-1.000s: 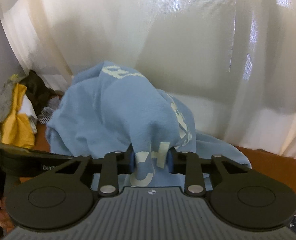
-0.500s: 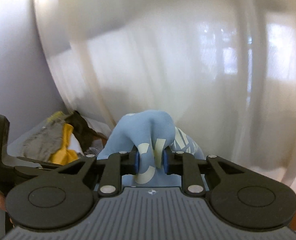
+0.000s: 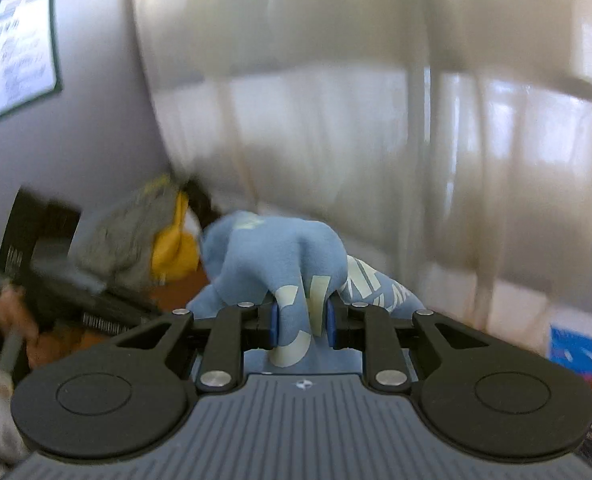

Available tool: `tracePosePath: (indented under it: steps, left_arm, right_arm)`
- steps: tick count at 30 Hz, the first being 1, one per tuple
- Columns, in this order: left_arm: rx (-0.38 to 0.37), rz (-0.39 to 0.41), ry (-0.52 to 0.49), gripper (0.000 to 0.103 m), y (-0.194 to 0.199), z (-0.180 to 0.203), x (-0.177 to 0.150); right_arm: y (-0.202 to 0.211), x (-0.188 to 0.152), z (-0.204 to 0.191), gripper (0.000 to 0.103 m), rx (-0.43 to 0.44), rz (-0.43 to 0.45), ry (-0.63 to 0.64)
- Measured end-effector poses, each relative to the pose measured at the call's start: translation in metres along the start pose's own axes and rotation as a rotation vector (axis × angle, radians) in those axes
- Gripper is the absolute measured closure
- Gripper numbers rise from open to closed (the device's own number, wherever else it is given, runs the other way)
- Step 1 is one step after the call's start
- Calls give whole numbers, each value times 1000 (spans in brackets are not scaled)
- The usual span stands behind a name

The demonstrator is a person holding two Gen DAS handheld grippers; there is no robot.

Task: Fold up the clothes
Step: 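Lift the sweatshirt with both grippers and shake it out, then release the right gripper while the left gripper regrasps the sweatshirt fabric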

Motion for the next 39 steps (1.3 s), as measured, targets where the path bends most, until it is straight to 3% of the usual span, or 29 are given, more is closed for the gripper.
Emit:
tracePosePath:
  steps: [3, 5, 10, 14, 16, 17, 20, 22, 25, 27, 33, 37, 39]
  left_arm:
    - [-37, -93, 22, 103, -25, 12, -36]
    - [-21, -171, 17, 103, -45, 16, -63]
    - [38, -353, -43, 102, -88, 17, -117]
    - [91, -406, 28, 101, -109, 2, -151]
    - [127, -414, 61, 95, -116, -2, -166]
    - [145, -418, 78, 73, -119, -5, -174]
    - [182, -389, 98, 69, -106, -7, -170]
    - [204, -365, 108, 66, -95, -8, -164]
    - [238, -329, 123, 53, -78, -9, -155]
    - [276, -300, 115, 32, -64, -12, -146]
    - [462, -182, -20, 21, 9, -47, -90]
    - [622, -92, 39, 18, 42, -106, -48]
    - [660, -76, 40, 17, 44, -134, -35]
  right_arm:
    - [16, -48, 9, 78, -29, -87, -4]
    - [15, -84, 20, 78, -34, -163, -55]
    - [-23, -179, 50, 78, -36, -370, -170]
    - [-55, -234, 77, 77, -29, -470, -263]
    - [-69, -252, 85, 77, -8, -487, -312]
    - [-75, -258, 87, 77, -1, -490, -331]
    - [-91, -270, 90, 72, 14, -509, -354]
    - [-93, -266, 91, 69, 18, -507, -356]
    - [-85, -246, 94, 53, 15, -498, -363]
    - [-72, -223, 94, 34, 15, -449, -357]
    - [-47, -138, 90, 30, 69, -220, -311]
    - [-71, -113, 76, 30, 72, -168, -278]
    - [-90, -108, 65, 30, 62, -164, -257]
Point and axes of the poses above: each gripper's, at about its wrist camera, not at the fingertips, and y roughly against the way its jaws point, z to its right, x to its top, the point moved 8 cm from there along -y, roughly the way its jaws point, and after that the axes turned 15 degrees about -y, right-handed, at the moved point
